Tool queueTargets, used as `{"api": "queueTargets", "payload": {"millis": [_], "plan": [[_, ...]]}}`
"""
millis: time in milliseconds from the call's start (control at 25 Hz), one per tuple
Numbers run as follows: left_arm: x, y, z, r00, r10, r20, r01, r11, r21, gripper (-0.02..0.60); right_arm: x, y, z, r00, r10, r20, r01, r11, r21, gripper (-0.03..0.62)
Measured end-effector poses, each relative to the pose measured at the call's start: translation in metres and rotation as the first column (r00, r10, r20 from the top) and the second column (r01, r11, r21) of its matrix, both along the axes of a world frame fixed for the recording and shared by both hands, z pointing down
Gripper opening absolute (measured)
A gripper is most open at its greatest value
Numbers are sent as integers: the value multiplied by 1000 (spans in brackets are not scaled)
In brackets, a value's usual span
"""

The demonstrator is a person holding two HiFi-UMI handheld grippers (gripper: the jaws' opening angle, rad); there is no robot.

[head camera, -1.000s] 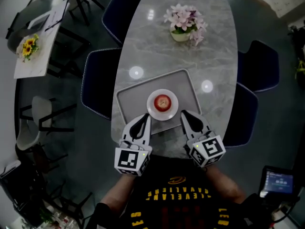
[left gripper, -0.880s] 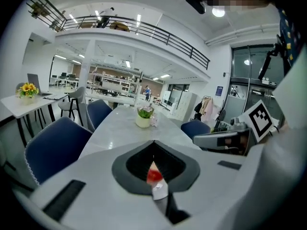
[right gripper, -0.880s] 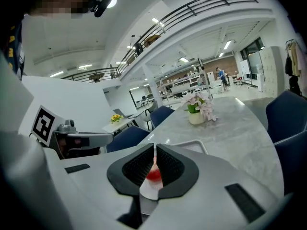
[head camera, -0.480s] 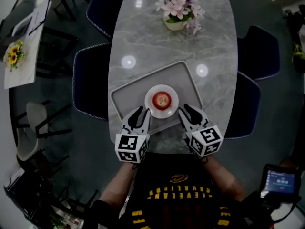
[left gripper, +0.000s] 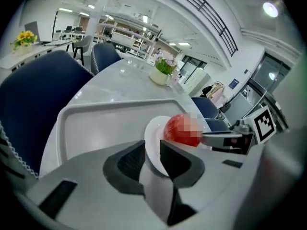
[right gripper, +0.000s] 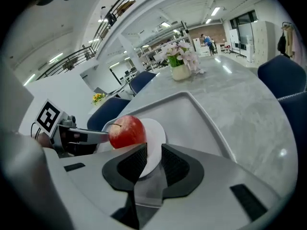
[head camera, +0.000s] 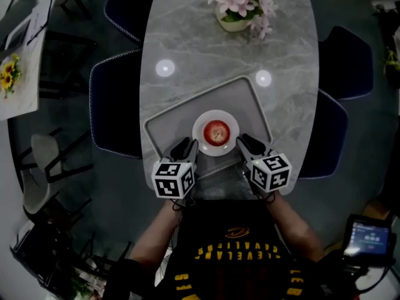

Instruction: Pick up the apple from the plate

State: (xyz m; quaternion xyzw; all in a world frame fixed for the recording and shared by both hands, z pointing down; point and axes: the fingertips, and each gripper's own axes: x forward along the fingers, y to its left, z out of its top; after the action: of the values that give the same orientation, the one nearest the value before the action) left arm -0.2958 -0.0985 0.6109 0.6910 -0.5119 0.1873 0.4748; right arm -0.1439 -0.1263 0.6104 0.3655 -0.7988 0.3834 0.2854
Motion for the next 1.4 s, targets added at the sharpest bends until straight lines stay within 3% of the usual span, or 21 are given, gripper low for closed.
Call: {"api": "queueTargets", "payload": {"millis": [160, 480, 800, 880, 1400], "plan": [[-2, 2, 17, 996, -58, -67, 52, 994, -93, 84, 0, -1, 14, 999, 34, -7, -35, 996, -83, 94], [-2, 6, 28, 988, -95, -118, 74, 983, -166, 84, -4, 7, 28, 998, 56, -31, -61, 979, -194, 94], [-3, 6, 30, 964, -169, -206, 121, 966, -230, 63, -4, 11, 34, 979, 196, 47, -171, 930, -324, 92], [0, 6, 30, 954, -188, -235, 128, 960, -248, 43, -4, 10, 33, 967, 241, 77, -200, 914, -353, 60], [2, 9, 30, 940, -222, -260, 147, 948, -281, 40, -5, 9, 32, 948, 290, 132, -217, 890, -402, 49]]}}
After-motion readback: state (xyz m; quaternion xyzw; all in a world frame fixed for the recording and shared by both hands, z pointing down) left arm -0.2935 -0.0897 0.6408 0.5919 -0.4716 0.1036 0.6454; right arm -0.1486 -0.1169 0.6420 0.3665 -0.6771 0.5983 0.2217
